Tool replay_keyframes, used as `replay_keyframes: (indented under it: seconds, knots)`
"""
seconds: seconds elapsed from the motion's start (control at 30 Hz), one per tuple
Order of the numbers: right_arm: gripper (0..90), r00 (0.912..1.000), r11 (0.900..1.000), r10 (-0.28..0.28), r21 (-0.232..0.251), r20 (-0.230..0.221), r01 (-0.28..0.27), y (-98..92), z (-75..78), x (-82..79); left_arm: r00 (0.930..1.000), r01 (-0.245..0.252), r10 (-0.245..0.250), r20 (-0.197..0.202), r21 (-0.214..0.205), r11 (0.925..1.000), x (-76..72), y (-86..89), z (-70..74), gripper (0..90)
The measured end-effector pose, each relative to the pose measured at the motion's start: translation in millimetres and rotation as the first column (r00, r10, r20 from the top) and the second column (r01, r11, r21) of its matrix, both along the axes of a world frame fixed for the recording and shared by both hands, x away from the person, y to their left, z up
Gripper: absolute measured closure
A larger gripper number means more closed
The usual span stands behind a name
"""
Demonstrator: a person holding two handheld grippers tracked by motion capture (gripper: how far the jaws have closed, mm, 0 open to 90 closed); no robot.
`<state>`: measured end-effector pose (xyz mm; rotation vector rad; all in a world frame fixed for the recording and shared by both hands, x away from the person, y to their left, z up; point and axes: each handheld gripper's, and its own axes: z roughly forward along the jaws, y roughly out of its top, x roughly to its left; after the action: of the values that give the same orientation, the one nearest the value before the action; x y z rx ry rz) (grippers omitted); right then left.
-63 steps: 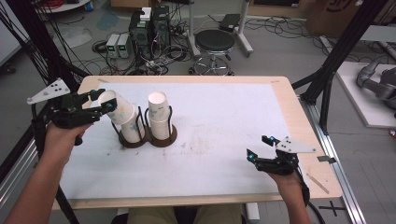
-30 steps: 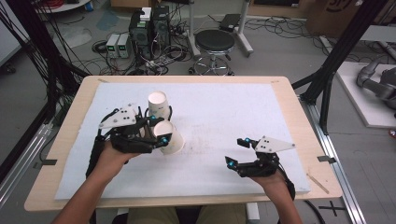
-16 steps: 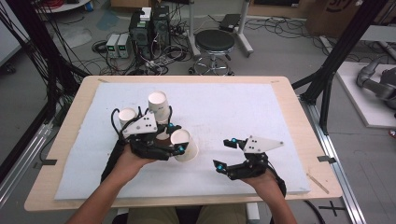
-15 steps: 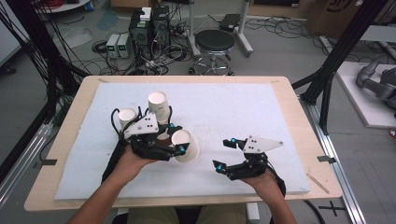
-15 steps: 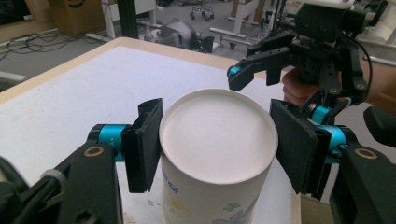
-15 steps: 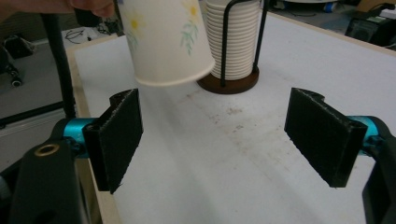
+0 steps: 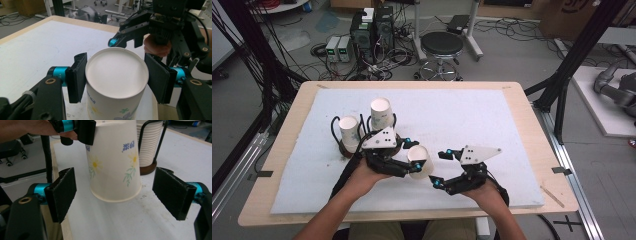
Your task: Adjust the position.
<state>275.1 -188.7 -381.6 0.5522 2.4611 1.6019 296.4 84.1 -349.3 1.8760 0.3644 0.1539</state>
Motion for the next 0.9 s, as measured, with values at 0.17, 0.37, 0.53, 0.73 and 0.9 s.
replay_keyframes:
  seconds: [0.17, 0.37, 0.53, 0.73, 0.9]
  knots:
    - [19.8, 0.9998, 0.9997, 0.018, -0.019, 0.001, -0.018, 9.1, -3.7, 4.9, 0.9999, 0.014, -0.014, 0.000, -0.006, 0.9999, -1.5, -3.3, -0.4, 37.5]
    - [19.8, 0.9993, 0.9990, 0.036, -0.026, 0.006, -0.036, 16.8, -8.2, 9.2, 0.9995, 0.032, -0.032, 0.001, -0.029, 0.9991, -3.7, -6.2, 0.2, 37.6]
    - [21.3, 0.9984, 0.9983, 0.056, -0.018, -0.003, -0.056, 19.9, -12.7, 11.8, 0.9993, 0.037, -0.037, 0.002, -0.040, 0.9985, -4.5, -7.2, 0.6, 37.6]
    - [28.7, 0.9972, 0.9971, 0.074, -0.022, 0.015, -0.073, 18.1, -13.8, 12.8, 0.9991, 0.043, -0.043, 0.001, -0.050, 0.9978, -5.5, -7.7, 1.2, 37.6]
    - [34.2, 0.9944, 0.9935, 0.103, -0.051, 0.023, -0.102, 18.0, -12.1, 12.6, 0.9988, 0.049, -0.049, 0.000, -0.035, 0.9982, -6.3, -9.1, 0.6, 37.4]
